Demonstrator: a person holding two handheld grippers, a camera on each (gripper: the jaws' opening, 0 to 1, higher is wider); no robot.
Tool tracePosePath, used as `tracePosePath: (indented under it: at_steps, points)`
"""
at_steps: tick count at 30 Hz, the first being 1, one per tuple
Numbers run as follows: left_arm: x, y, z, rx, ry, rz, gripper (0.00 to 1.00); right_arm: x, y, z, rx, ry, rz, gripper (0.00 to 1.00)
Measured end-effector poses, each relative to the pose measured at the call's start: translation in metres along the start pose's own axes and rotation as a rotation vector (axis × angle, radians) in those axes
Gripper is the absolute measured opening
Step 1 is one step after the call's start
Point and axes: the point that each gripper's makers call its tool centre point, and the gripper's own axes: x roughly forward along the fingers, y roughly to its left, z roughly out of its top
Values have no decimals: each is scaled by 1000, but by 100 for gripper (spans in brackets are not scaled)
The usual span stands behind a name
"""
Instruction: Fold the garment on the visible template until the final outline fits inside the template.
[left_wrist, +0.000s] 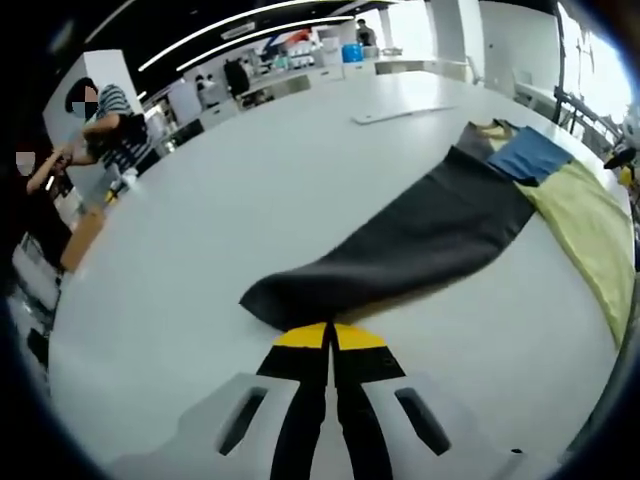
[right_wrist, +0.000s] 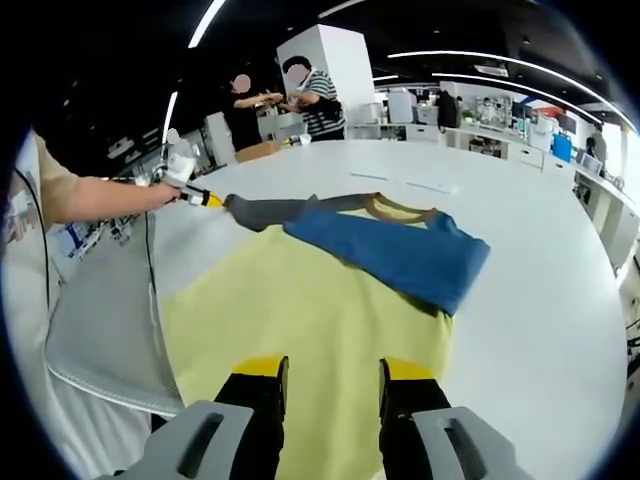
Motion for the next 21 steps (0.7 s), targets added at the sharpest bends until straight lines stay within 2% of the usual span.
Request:
tracePosePath:
  at_steps: [11, 21]
  points:
    - [-16, 7, 1, -24, -12, 34, 0, -4, 0, -1, -5, -6, 7, 33]
    - [-28, 8, 15, -26, -43, 68, 0, -11, -2, -5, 1, -17, 8, 33]
